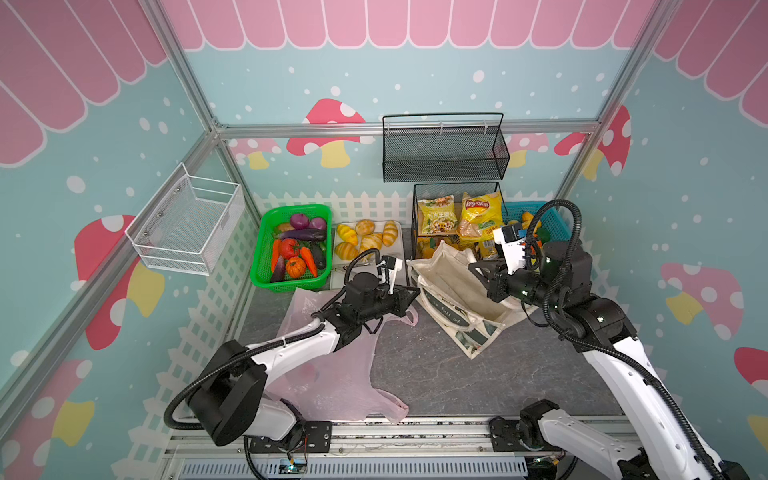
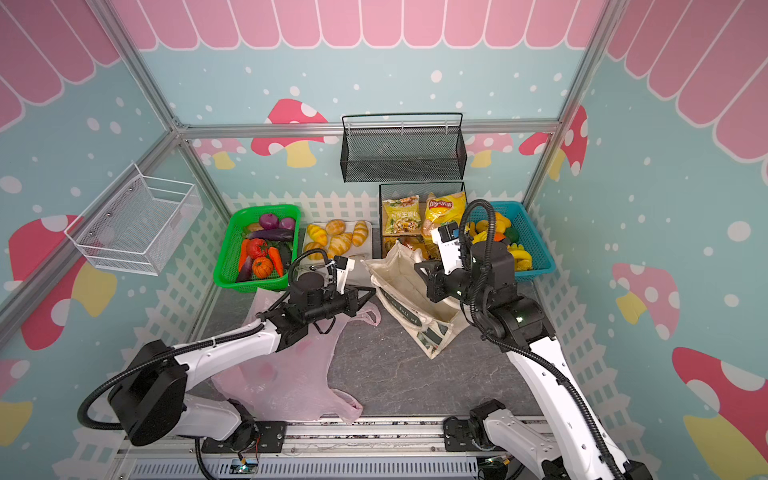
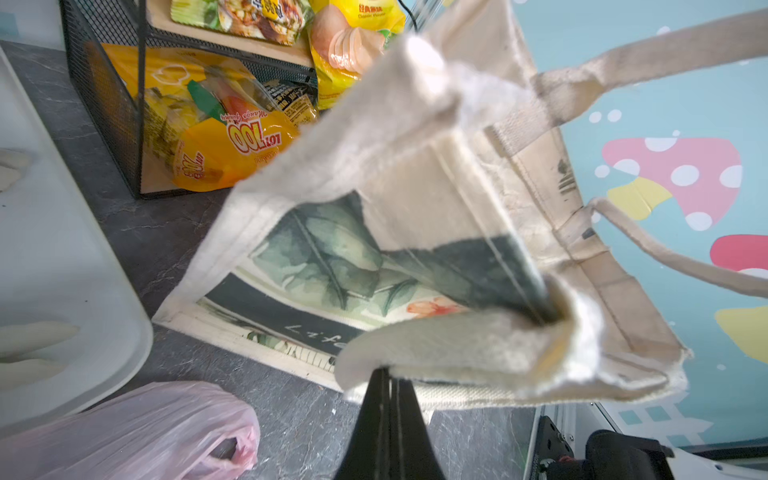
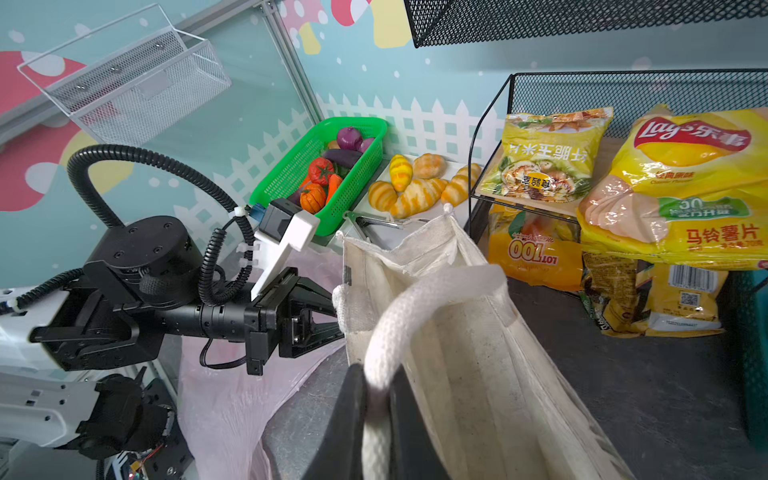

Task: Place the mixed food into the grocery bags and tie them
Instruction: 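Grasp the tote's opposite rim with the left gripper while the right gripper holds its edge, then pull the tote's rim apart with both grippers to open it upright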

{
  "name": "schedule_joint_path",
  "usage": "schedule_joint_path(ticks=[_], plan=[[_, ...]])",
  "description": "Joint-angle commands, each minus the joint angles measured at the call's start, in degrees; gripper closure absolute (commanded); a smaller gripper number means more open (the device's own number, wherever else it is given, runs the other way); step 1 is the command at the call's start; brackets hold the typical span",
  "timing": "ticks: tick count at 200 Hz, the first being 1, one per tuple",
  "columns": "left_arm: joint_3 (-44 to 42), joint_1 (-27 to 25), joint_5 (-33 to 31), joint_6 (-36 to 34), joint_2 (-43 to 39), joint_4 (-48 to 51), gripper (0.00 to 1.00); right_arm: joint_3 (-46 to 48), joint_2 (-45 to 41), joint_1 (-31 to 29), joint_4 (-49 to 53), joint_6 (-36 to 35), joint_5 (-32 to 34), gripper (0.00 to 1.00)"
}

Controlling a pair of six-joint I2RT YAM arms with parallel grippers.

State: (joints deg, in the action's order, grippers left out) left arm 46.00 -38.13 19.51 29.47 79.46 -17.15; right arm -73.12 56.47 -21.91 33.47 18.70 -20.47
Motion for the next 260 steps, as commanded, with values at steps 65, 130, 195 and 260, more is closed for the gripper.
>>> schedule_joint_path(ticks=[65, 130, 195, 260], plan=[[-5.0, 0.2, -3.0, -6.7, -9.7, 9.1, 1.00, 2.7, 1.5, -0.2, -9.2, 7.7, -8.1, 0.90], [-5.0, 0.2, -6.6, -7.0, -6.5, 6.3, 1.00, -5.2, 8.2, 0.0, -3.1, -5.3, 12.9, 0.82], [-4.4, 0.2, -7.1, -7.4, -6.1, 6.5, 1.00, -10.6, 17.5, 0.8, -2.3, -18.4, 41.3, 0.54], [-4.7, 0.2, -10.9, -7.3, -10.6, 10.1, 0.89, -4.7, 12.8, 0.8, -1.8, -22.6, 14.5, 0.39]])
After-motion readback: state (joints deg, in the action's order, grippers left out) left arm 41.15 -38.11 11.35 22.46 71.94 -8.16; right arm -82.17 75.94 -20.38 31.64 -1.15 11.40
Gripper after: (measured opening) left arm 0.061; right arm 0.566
